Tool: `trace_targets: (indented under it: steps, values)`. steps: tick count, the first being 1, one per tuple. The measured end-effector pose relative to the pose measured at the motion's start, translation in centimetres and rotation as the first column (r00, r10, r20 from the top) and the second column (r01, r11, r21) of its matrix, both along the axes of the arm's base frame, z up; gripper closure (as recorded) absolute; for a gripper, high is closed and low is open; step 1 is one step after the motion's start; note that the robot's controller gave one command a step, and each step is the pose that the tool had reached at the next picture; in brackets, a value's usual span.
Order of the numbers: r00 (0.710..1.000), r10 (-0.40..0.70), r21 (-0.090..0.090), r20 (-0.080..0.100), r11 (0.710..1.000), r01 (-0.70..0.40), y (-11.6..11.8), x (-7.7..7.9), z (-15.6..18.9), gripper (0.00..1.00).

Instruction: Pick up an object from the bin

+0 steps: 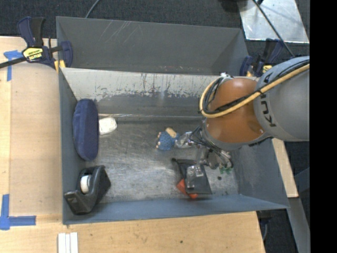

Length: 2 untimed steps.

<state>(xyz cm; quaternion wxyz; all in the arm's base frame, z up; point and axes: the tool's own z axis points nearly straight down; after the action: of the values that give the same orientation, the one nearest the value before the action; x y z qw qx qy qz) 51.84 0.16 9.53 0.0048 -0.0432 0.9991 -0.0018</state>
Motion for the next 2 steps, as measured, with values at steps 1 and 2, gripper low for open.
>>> trace_targets:
  steps: [1,2]
  values:
    - [1.000,0.004,0.002,-0.018,1.000,-0.003,0.16,-0.32,0.04,1.00]
    - [1.000,0.009,0.002,-0.027,1.000,-0.009,0.14,0.04,-0.09,1.00]
